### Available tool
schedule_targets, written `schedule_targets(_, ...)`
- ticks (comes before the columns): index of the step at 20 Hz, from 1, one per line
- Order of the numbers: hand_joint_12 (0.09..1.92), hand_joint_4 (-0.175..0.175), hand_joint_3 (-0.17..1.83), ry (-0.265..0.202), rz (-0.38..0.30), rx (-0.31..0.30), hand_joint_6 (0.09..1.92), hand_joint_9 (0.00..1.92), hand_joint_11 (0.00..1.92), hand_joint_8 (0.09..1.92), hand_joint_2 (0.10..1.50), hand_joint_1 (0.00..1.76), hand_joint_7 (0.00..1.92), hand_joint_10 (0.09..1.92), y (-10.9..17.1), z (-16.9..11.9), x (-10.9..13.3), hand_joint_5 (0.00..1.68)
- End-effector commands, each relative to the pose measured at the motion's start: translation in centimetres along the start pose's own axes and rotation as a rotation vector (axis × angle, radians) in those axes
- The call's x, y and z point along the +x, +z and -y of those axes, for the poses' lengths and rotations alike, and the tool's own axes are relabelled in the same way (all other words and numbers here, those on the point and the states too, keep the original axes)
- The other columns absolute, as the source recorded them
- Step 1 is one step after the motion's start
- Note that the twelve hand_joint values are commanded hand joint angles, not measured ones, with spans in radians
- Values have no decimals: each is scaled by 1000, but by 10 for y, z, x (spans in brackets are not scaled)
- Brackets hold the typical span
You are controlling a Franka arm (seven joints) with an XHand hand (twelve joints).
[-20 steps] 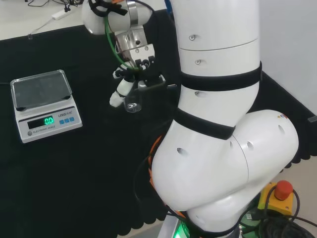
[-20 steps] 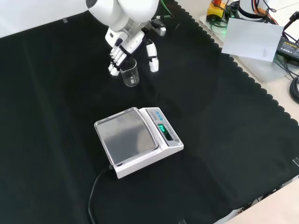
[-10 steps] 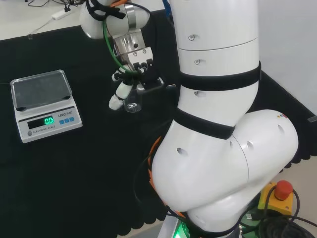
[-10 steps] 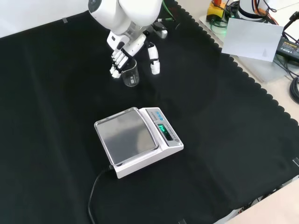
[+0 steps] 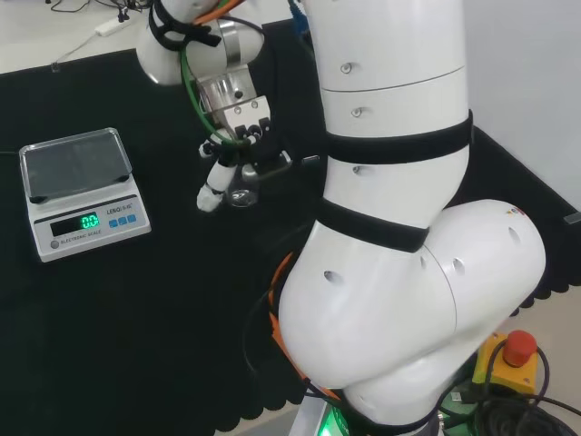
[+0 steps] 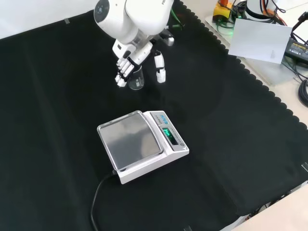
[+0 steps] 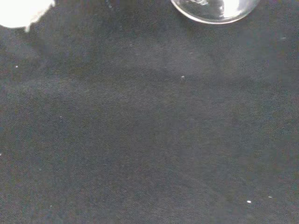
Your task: Pick up the beaker.
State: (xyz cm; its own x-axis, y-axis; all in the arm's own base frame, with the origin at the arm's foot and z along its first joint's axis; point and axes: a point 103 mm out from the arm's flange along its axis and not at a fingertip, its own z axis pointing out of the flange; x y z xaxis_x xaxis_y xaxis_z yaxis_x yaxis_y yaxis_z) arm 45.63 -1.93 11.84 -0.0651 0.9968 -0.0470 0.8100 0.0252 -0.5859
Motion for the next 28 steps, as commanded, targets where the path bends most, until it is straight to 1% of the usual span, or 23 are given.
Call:
schedule_targets(1,1360,45,53,25,5,-64,87,54,0,253,676,759,86,854,4,-3,5,51)
schedule_targets(3,1494,46,76,39,1,-89,87,136,0,449,675,805,89,885,6,-5,1,121)
schedule_targets(5,1554,47,107,47,-7,-110,87,253,99,590,667,887,131,883,7,-6,-1,213)
schedule_targets(7,1507,44,190,53,-8,-130,87,400,294,660,638,1028,197,842,9,-7,-2,308)
schedule_targets(9,1431,39,419,62,5,-156,87,517,456,686,536,1137,244,787,10,-8,-2,372)
schedule_targets(11,1349,32,637,69,20,-198,87,622,594,702,445,1240,303,750,11,-9,-1,436)
schedule_targets(12,1304,29,707,74,28,-230,87,679,665,709,416,1284,351,732,12,-9,0,482)
schedule_targets(13,1262,27,753,79,32,-257,170,770,743,699,400,1324,438,689,12,-9,2,548)
schedule_targets(15,1160,23,798,86,29,-304,640,940,921,671,392,1383,655,648,13,-8,5,634)
schedule_targets(16,1088,5,802,86,27,-318,824,1003,1011,694,397,1407,761,672,14,-8,6,695)
schedule_targets(17,1018,-21,799,86,23,-332,933,1049,1082,743,405,1424,853,711,14,-8,6,761)
schedule_targets(18,961,-47,793,84,21,-342,988,1079,1130,792,413,1437,916,753,15,-8,6,817)
schedule_targets(19,924,-95,732,82,19,-350,1019,1160,1161,840,472,1512,958,735,14,-8,5,863)
schedule_targets(20,894,-126,662,80,18,-354,1028,1232,1182,877,525,1569,985,685,14,-8,5,902)
schedule_targets(21,870,-145,601,79,16,-366,1030,1280,1196,858,596,1563,1035,674,13,-8,4,930)
schedule_targets(22,848,-159,575,78,15,-369,1028,1311,1209,826,636,1551,1079,673,11,-7,4,957)
schedule_targets(24,815,-172,584,77,16,-369,1026,1338,1228,786,651,1538,1130,680,8,-7,3,991)
schedule_targets(28,798,-175,599,74,12,-373,1027,1345,1233,771,649,1534,1150,690,0,-3,1,1005)
